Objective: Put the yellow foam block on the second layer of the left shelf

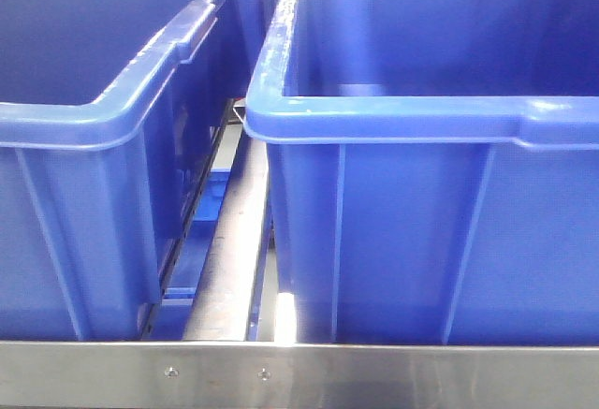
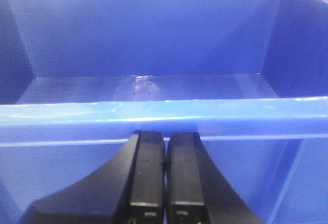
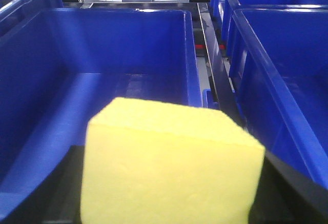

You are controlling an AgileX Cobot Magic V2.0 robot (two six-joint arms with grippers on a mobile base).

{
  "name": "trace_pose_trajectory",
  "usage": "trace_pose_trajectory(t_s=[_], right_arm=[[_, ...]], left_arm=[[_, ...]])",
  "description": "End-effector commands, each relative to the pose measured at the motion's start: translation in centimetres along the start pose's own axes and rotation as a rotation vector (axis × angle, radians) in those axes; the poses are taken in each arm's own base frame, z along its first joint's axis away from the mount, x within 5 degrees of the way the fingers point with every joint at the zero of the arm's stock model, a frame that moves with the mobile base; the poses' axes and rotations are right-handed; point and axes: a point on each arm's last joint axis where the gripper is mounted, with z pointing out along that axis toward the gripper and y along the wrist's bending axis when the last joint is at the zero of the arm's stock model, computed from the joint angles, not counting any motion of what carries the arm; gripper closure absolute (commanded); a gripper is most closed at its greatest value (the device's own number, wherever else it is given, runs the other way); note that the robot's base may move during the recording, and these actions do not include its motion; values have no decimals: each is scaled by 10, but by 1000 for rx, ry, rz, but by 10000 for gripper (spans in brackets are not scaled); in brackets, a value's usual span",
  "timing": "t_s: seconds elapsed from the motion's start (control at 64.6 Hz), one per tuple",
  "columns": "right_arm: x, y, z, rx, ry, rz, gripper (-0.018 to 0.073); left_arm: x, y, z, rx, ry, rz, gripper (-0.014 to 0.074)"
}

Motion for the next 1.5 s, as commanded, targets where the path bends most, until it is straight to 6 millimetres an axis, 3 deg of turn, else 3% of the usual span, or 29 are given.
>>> trace_pose_trajectory(t_s=[0.0, 0.124, 0.294, 0.526, 0.727, 0.866, 1.068, 1.253, 1.485], right_arm=[[-15, 1, 0, -3, -87, -18, 239], [-20, 2, 1, -9, -98, -19, 239], [-46, 5, 20, -28, -29, -25, 239], [-86, 27, 96, -120, 181, -62, 239], [-95, 59, 166, -197, 343, -108, 239], [-82, 76, 213, -200, 473, -135, 239], [-46, 93, 274, -191, 637, -168, 239], [-11, 105, 313, -202, 680, -180, 239], [26, 112, 340, -212, 723, -189, 239]], left_arm=[[0, -2, 0, 20, -72, -7, 460], [0, -2, 0, 20, -72, -7, 460], [0, -2, 0, 20, -72, -7, 460], [0, -2, 0, 20, -72, -7, 460], [0, -2, 0, 20, -72, -7, 460], [0, -2, 0, 20, -72, -7, 460], [0, -2, 0, 20, -72, -7, 460], [0, -2, 0, 20, -72, -7, 460], [0, -2, 0, 20, -72, -7, 460]])
